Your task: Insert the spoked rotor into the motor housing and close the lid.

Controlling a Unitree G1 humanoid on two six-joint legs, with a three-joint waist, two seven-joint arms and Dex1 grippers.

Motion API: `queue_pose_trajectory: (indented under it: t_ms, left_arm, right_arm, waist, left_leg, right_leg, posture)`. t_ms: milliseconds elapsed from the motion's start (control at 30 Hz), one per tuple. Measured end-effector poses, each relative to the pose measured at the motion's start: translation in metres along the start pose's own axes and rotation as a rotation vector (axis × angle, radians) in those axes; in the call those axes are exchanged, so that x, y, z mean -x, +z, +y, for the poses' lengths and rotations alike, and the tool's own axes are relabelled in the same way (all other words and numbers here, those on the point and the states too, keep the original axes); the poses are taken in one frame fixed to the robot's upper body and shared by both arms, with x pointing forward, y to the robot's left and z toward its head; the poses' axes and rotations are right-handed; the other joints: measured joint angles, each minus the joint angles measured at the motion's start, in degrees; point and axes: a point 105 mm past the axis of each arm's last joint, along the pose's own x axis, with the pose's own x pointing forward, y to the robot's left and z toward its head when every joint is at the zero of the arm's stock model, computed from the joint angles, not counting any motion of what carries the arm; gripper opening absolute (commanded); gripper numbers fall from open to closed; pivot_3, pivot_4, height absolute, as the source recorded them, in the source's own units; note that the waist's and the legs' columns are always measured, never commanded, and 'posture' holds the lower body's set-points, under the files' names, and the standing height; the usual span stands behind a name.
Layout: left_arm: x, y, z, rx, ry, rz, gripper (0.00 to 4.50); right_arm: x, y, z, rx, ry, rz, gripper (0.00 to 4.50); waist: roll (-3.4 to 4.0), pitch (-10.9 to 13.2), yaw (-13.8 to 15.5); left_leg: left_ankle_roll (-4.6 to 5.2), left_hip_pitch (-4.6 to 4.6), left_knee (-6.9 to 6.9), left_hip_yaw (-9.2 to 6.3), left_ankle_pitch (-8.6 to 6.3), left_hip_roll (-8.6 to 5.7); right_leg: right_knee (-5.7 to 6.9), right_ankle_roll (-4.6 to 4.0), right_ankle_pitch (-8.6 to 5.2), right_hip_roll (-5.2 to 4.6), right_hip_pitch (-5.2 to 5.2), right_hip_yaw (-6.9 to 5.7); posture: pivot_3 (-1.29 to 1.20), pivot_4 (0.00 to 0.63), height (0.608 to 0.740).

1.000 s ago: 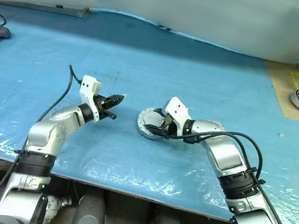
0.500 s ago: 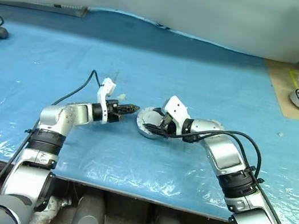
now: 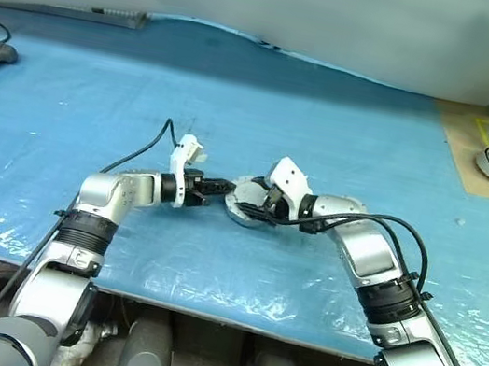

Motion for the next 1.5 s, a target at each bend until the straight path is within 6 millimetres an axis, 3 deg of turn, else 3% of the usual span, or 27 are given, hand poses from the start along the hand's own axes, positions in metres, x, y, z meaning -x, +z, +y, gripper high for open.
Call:
queue_pose_trajectory:
  t_ms: [67,167,333,467,633,767,1000,1400,1500]
  left_arm:
    - [-0.001,0.0,-0.002,-0.002,-0.011,0.0,0.0]
    - [-0.001,0.002,-0.003,-0.011,-0.019,-0.002,0.0]
    - [-0.001,0.003,-0.001,-0.025,-0.008,-0.001,0.0]
    - [-0.001,0.003,-0.002,-0.03,-0.017,-0.001,0.0]
    - [-0.002,0.004,-0.003,-0.037,-0.026,-0.005,0.0]
    - [-0.004,0.003,-0.005,-0.042,-0.035,-0.001,0.0]
    - [-0.005,0.002,-0.006,-0.054,-0.038,0.002,0.0]
    - [-0.007,0.002,-0.007,-0.065,-0.046,0.0,0.0]
    - [-0.007,0.001,-0.007,-0.063,-0.046,0.003,0.0]
  right_arm:
    - [0.004,0.0,0.003,-0.021,0.005,-0.022,4.48]
    - [0.018,0.005,0.003,-0.104,0.006,-0.088,4.48]
    - [0.051,0.029,-0.015,-0.227,-0.072,-0.222,4.48]
    - [0.065,0.018,-0.018,-0.402,-0.116,-0.219,4.48]
    - [0.058,-0.007,-0.008,-0.626,-0.137,-0.148,4.48]
    - [0.05,-0.01,0.003,-0.783,-0.102,-0.162,4.48]
    - [0.051,-0.018,0.004,-1.006,-0.1,-0.181,4.48]
    - [0.04,-0.027,0.01,-1.209,-0.052,-0.18,4.48]
    - [0.04,-0.032,0.009,-1.321,-0.028,-0.208,3.56]
  waist:
    - [0.0,0.0,0.31]
    - [0.01,0.0,0.7]
    - [0.0,0.01,1.29]
    - [0.0,0.01,1.49]
    - [0.02,0.02,1.4]
    - [0.02,0.02,1.48]
    - [0.02,0.01,1.5]
    - [0.03,0.01,1.5]
    - [0.03,0.01,1.51]
  left_leg:
    - [-0.01,-0.09,-0.09,0.0,0.0,-0.01]
    - [-0.02,-0.44,-0.1,0.01,0.02,-0.05]
    - [-0.09,-0.79,-0.11,0.0,-0.01,-0.06]
    - [-0.12,-0.72,-0.23,0.0,-0.02,-0.06]
    - [-0.13,-0.63,-0.23,0.0,-0.01,-0.07]
    - [-0.14,-0.64,-0.23,0.0,-0.01,-0.06]
    - [-0.15,-0.64,-0.26,0.0,0.0,-0.13]
    - [-0.16,-0.62,-0.26,0.0,0.0,-0.35]
    - [-0.16,-0.63,-0.27,0.0,0.0,-0.37]
  right_leg:
    - [-0.22,0.0,0.0,-0.02,0.0,-0.04]
    - [-0.45,0.03,0.02,-0.04,-0.15,-0.07]
    - [-0.39,0.45,0.3,0.13,-0.51,-0.2]
    - [-0.41,0.42,0.28,0.13,-0.49,-0.2]
    - [-0.36,0.42,0.28,0.08,-0.47,-0.16]
    - [-0.36,0.42,0.28,0.02,-0.45,-0.16]
    - [-0.37,0.44,0.28,-0.07,-0.45,-0.2]
    - [-0.35,0.48,0.3,-0.17,-0.42,-0.21]
    - [-0.36,0.49,0.29,-0.2,-0.43,-0.22]
  posture:
    - [0.0,0.15,0.74]
    - [0.0,0.15,0.74]
    - [0.0,0.15,0.74]
    - [0.0,0.15,0.74]
    - [0.0,0.15,0.74]
    - [0.0,0.15,0.74]
    - [0.0,0.15,0.74]
    - [0.0,0.15,0.74]
    - [0.0,0.15,0.74]
